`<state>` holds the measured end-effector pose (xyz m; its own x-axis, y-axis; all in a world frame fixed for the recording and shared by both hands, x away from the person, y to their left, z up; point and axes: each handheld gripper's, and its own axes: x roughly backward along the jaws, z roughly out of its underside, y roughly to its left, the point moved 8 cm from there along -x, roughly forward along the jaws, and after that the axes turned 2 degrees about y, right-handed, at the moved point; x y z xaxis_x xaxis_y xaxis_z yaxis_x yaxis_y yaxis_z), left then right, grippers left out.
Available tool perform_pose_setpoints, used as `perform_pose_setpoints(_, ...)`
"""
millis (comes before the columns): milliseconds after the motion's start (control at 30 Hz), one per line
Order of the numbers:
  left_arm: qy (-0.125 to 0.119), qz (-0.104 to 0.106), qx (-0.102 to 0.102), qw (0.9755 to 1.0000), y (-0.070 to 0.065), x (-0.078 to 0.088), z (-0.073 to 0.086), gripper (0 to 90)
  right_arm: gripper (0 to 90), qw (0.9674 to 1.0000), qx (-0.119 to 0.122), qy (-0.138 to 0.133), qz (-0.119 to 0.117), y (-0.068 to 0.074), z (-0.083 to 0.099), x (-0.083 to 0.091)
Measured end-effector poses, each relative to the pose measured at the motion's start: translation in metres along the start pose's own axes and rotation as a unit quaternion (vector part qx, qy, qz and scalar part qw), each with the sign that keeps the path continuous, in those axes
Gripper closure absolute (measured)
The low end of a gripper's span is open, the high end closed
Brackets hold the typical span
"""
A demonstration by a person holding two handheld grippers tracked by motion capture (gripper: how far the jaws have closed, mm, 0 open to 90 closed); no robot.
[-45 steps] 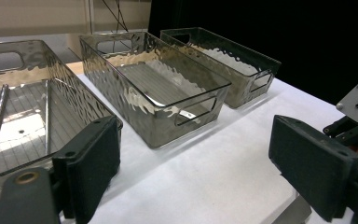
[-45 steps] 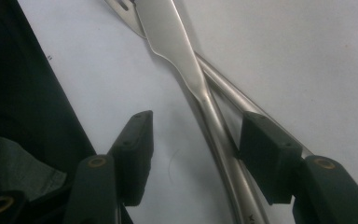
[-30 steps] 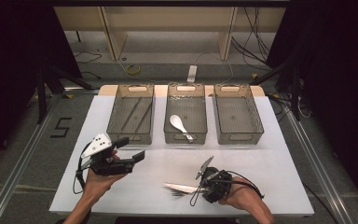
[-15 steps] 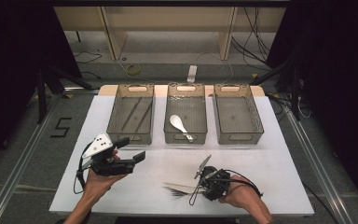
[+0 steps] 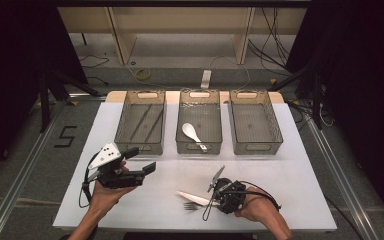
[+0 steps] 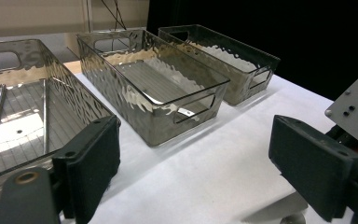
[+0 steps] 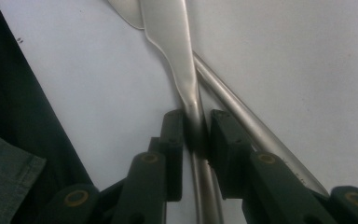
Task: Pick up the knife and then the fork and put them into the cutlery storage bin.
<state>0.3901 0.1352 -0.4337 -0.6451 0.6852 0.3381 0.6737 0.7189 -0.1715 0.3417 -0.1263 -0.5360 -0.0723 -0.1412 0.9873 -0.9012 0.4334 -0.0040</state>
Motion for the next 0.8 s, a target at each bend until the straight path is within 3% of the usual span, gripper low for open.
perform_pose_setpoints(667,-0.001,-0.001,0.0,1.0,0.001,0.0003,-0.0002,15.7,80.5,0.9999,0.013,0.002,0.003,0.0022,-0.0007,0.0004)
perform_pose_setpoints(800,-0.001,-0.001,-0.001,1.0,0.001,0.0003,-0.0003,15.7,80.6,0.9999,0.013,-0.006,-0.005,0.0011,-0.0004,0.0009)
